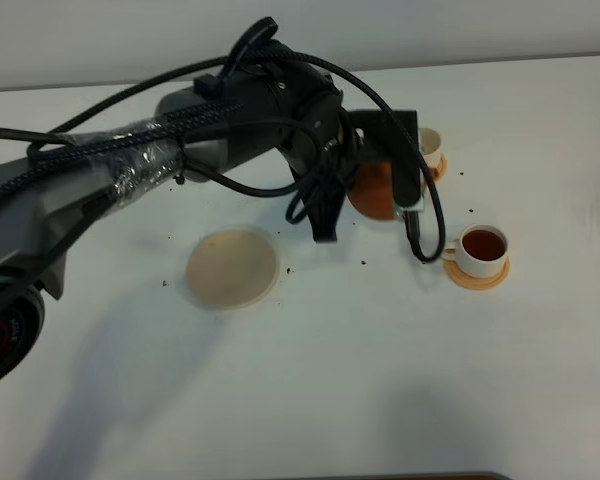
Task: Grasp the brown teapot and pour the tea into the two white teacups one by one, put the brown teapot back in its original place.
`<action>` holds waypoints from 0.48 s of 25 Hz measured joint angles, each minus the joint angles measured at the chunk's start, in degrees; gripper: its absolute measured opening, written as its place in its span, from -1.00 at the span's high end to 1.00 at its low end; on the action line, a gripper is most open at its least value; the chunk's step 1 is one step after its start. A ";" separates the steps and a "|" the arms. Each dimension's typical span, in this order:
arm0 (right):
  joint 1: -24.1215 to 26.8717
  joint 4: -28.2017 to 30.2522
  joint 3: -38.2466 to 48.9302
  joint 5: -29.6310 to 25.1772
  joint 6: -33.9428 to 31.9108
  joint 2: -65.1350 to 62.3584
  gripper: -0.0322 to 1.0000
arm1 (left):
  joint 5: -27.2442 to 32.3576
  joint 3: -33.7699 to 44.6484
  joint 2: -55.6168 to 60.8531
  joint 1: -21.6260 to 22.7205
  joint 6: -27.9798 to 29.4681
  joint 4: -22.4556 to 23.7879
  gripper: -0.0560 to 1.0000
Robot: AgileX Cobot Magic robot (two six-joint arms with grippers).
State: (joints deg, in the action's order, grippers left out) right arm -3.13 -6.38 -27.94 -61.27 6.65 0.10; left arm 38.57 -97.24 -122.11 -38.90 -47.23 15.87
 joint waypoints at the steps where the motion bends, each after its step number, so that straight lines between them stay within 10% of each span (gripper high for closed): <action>1: 0.00 0.00 0.00 0.00 0.00 0.00 0.47 | -0.27 -0.66 0.00 0.58 0.35 1.01 0.68; 12: 0.00 -0.05 0.00 0.00 0.00 0.00 0.47 | -14.42 -3.85 -3.22 5.96 0.54 14.22 0.68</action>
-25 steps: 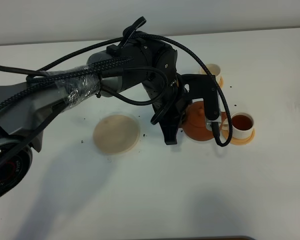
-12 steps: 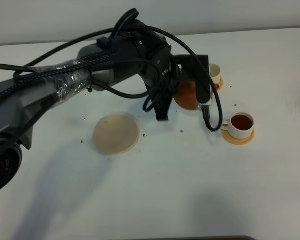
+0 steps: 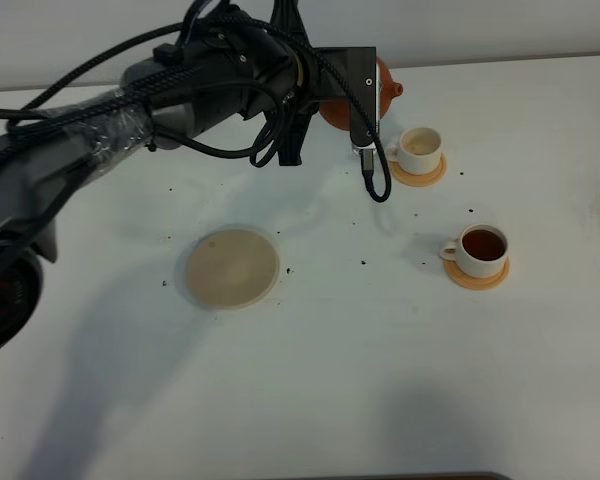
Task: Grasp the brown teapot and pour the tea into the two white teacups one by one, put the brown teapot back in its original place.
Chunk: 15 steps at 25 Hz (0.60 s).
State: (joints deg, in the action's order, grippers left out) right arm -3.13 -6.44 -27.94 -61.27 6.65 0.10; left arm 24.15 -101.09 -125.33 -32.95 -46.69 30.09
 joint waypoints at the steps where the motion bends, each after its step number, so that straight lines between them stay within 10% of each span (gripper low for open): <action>1: 0.00 0.00 0.00 0.00 0.00 0.00 0.47 | -1.34 -0.64 -1.14 0.14 -0.05 1.36 0.68; 15: 0.00 0.00 0.00 0.00 0.05 0.00 0.47 | -10.48 -8.71 -11.52 0.20 -0.39 17.60 0.68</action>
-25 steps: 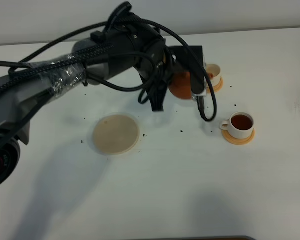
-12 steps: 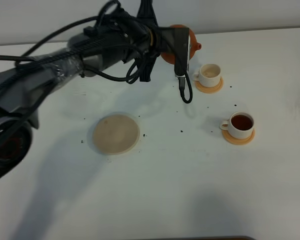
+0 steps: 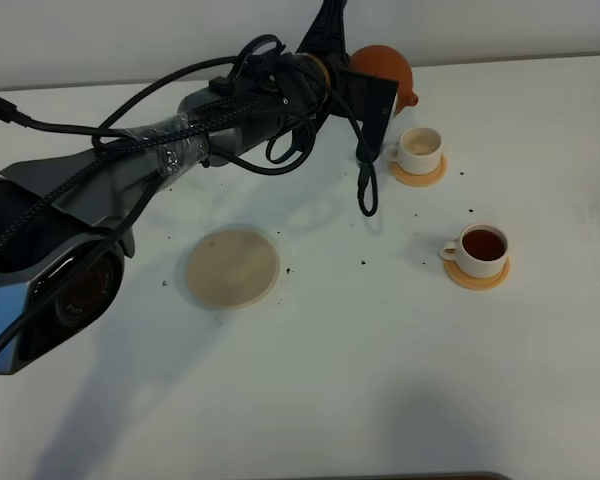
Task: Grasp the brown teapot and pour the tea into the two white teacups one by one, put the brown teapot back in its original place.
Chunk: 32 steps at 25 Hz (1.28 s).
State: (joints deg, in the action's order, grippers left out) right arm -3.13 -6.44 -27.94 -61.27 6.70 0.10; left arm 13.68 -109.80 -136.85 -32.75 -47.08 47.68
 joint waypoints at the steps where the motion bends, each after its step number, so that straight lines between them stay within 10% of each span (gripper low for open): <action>1: 0.00 0.00 0.00 0.00 0.00 0.00 0.47 | -0.23 0.00 -0.40 0.00 -0.12 1.46 0.68; 32: 0.00 0.00 0.00 0.00 0.00 0.00 0.47 | -5.26 -6.11 -5.29 0.60 -0.54 9.67 0.68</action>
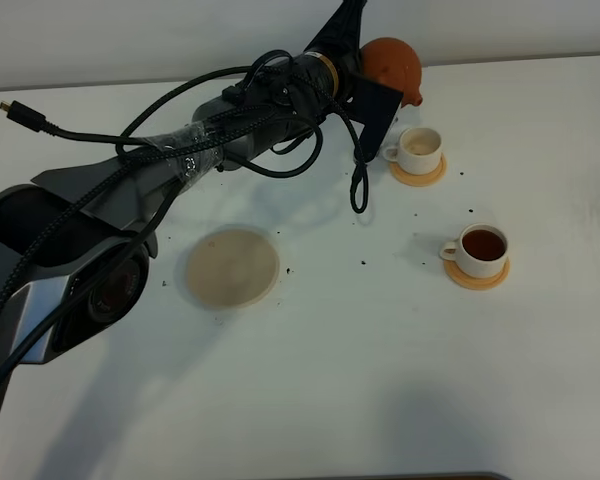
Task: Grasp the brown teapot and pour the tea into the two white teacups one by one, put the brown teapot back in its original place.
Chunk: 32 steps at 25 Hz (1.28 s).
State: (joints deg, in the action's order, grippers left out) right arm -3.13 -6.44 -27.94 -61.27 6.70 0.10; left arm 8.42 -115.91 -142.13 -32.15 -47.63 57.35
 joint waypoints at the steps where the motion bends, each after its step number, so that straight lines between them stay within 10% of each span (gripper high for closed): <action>1: 0.00 0.00 0.00 0.00 0.00 0.00 0.47 | -0.07 -0.06 -0.12 0.00 -0.61 0.00 0.68; 32: 0.00 0.00 0.00 0.00 0.00 0.00 0.47 | -6.42 -0.35 -2.11 -0.59 -11.65 4.38 0.68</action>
State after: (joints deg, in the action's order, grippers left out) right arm -3.13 -6.44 -27.94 -61.27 6.70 0.10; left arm 2.00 -116.26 -144.25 -32.73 -59.28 61.74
